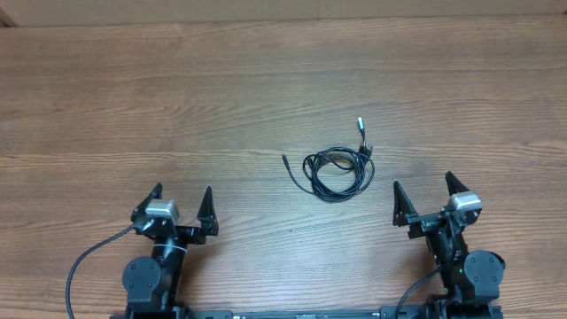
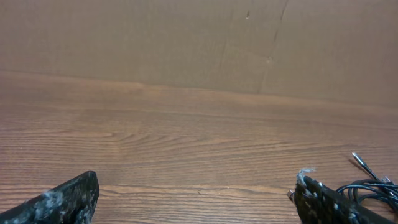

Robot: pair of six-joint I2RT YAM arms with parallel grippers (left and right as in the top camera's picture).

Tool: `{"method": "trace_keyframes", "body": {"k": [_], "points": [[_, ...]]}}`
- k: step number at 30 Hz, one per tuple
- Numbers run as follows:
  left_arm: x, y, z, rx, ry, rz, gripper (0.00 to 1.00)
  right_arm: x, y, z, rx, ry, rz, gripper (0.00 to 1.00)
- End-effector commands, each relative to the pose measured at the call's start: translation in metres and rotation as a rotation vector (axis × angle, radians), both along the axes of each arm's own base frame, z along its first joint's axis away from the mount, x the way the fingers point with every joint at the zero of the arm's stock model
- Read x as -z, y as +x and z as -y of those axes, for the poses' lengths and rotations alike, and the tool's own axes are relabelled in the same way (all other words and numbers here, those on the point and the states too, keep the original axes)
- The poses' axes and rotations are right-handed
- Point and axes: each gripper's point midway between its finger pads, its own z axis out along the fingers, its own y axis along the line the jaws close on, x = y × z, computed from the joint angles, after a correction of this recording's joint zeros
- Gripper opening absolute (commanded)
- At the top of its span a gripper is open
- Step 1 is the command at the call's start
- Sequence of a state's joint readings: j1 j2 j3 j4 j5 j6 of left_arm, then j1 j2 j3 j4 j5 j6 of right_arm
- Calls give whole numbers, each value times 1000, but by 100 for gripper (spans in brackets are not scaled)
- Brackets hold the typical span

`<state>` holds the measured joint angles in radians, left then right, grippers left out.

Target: Untangle cables

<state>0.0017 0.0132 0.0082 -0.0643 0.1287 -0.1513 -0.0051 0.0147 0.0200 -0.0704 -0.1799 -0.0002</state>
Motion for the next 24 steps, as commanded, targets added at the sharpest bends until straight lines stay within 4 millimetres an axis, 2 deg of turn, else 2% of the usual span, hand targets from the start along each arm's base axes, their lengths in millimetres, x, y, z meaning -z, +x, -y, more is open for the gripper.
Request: {"method": "trace_keyframes", "body": {"k": [1, 7, 10, 14, 17, 24], "points": [[1, 0, -2, -10, -6, 1, 99, 2, 0, 0, -2, 3, 4, 100], [1, 0, -1, -7, -13, 0, 100, 2, 0, 0, -3, 3, 4, 100], [-1, 0, 1, 1, -105, -4, 99, 2, 0, 0, -2, 3, 4, 100], [-13, -4, 23, 133, -175, 23, 100, 2, 0, 0, -3, 3, 4, 100], [-12, -8, 35, 205, -183, 11, 100, 2, 0, 0, -3, 3, 4, 100], [-8, -12, 33, 189, -174, -53, 100, 2, -2, -7, -44, 5, 5, 100]]}}
